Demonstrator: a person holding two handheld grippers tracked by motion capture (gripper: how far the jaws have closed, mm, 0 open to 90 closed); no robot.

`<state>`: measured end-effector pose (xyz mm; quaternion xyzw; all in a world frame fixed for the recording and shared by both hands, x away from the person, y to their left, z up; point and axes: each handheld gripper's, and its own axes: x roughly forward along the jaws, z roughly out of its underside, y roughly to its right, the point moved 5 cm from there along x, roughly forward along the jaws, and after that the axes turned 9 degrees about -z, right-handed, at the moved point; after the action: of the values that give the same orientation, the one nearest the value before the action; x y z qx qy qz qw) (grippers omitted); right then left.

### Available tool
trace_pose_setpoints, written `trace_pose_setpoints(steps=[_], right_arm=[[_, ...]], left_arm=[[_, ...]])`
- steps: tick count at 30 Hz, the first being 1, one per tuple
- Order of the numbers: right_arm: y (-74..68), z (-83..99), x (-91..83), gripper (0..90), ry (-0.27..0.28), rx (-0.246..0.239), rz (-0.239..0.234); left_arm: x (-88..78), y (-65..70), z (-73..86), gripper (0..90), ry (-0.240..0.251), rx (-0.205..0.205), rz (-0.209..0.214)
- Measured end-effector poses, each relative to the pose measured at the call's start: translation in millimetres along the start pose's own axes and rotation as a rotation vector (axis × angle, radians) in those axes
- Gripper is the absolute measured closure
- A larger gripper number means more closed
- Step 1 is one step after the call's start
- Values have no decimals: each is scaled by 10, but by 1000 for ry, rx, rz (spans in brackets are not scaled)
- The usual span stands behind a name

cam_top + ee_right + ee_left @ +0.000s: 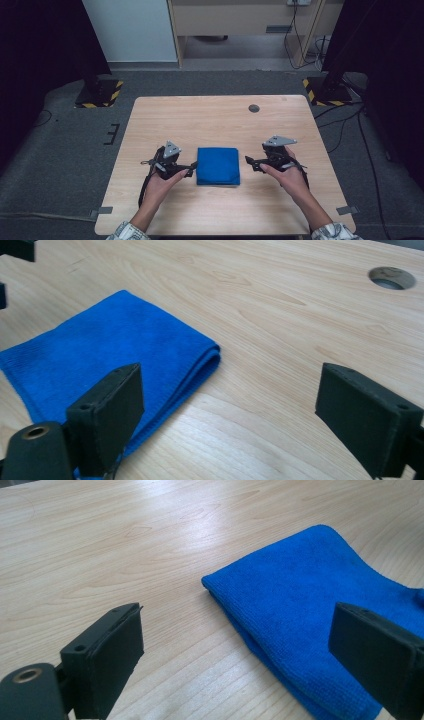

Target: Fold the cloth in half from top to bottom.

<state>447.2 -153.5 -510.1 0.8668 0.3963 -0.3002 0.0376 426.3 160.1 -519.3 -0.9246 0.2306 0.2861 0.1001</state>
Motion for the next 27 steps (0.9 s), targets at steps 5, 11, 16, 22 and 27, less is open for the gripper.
trace_pose_setpoints(steps=[5,11,16,22,27], right_arm=[[97,49,-57,107,16,28,19],[227,130,-97,110,18,55,70],[289,190,-130,114,27,71,93],[377,267,-188,118,37,92,133],[445,328,-246,117,39,101,163]], left_arm=[[-15,-99,39,66,-8,3,-19],[-35,-268,78,66,-11,-9,-42],[-36,-403,134,66,-25,-42,-67],[-34,-489,171,66,-37,-42,-80],[-15,-536,211,66,-55,-38,-92]])
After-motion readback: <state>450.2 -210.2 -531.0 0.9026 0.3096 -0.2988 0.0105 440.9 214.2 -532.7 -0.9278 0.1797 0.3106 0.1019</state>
